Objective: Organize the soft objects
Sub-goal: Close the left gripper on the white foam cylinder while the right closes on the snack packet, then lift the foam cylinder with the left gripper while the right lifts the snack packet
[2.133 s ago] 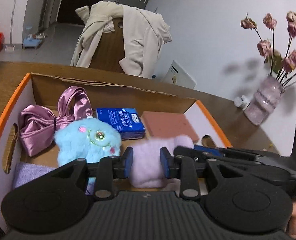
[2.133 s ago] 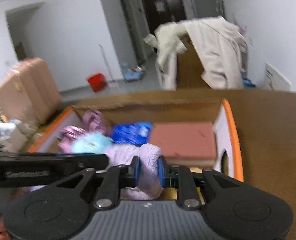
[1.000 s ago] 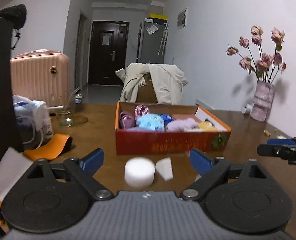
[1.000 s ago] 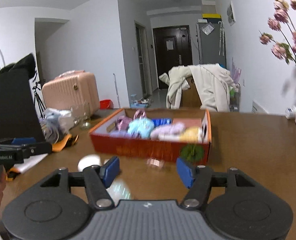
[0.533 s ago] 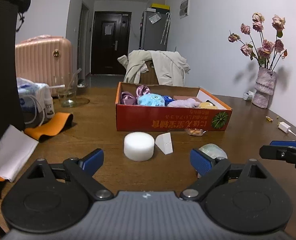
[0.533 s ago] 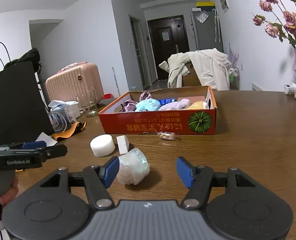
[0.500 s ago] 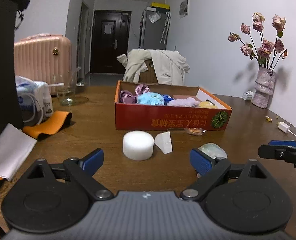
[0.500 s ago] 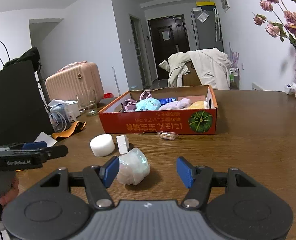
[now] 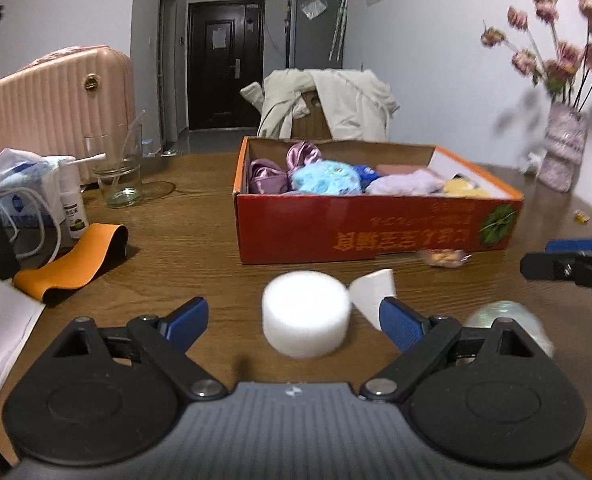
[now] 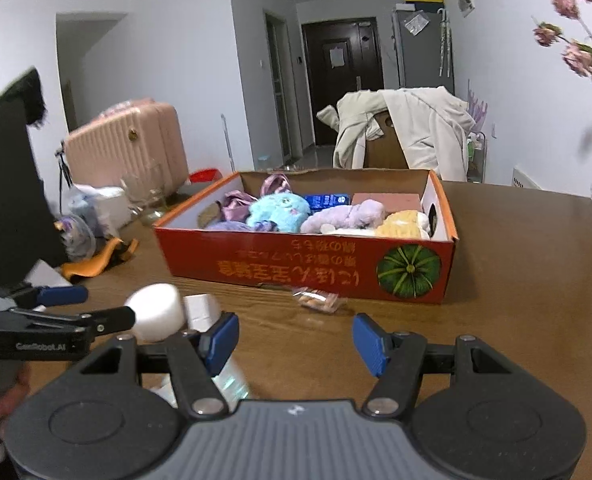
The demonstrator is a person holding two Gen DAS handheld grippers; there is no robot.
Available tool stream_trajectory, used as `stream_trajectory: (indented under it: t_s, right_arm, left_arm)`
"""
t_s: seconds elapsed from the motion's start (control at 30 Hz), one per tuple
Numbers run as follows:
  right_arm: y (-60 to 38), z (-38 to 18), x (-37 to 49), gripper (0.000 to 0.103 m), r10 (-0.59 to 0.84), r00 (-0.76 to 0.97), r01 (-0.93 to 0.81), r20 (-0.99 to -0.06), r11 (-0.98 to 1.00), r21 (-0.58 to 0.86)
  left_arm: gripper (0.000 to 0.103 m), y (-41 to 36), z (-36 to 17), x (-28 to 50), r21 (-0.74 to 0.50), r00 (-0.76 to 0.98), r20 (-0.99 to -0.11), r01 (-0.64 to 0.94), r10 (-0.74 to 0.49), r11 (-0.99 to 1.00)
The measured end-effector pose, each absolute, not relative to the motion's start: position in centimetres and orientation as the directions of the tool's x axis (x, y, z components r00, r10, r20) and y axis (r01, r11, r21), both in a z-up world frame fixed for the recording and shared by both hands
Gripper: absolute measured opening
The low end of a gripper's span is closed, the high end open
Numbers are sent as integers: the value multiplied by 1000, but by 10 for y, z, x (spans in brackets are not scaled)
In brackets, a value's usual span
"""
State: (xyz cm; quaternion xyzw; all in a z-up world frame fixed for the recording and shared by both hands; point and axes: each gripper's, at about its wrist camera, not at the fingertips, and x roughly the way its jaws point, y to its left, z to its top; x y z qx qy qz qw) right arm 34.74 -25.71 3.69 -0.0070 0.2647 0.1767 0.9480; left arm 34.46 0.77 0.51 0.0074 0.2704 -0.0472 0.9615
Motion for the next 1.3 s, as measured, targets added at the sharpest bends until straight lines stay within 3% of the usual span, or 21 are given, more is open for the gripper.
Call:
stream_trajectory:
  t_s: [0.1,0.2,0.3,0.43,0.7,0.83,0.97,1.1,1.3]
  right_arm:
    - [-248,31,374,62,316,789,-353,-527,935,34]
    - [-240,22,400,60,312,770,-368,-556,930,12]
    - [-230,13,417,50,298,765,-378,-571,925,-24]
    - [-224,3,428,45,302,766,-387,-568,921,-32]
    - [-217,-7,432,40,310,760,-420,-571,905,-68]
    - [-225,-9,435,39,325,747,-410,-579,912,-18]
    - [-223,-9,432,31,328,748,-419,-577,908,-28]
    - [-221,-8,427,23,329,750,-422,-574,906,-31]
    - [-225,13,392,22,327,785,-395,-526,918,-19]
  left_arm:
    - [93,8,-1,360,4,846,-526,101,-84,995]
    - [84,14,-7,372,-33,830,-546,114,-114,993]
    - [76,20,-12,376,-69,826,-547,120,-138,990]
    - [55,22,-14,375,-98,827,-531,159,-187,982]
    - [53,26,-13,375,-118,829,-530,135,-177,984]
    - [54,25,-14,375,-111,831,-528,139,-177,984]
    - [54,26,-15,375,-117,829,-529,140,-181,983]
    - [49,24,-14,373,-105,833,-522,149,-182,983]
    - [43,34,-3,360,-157,848,-502,106,-172,982]
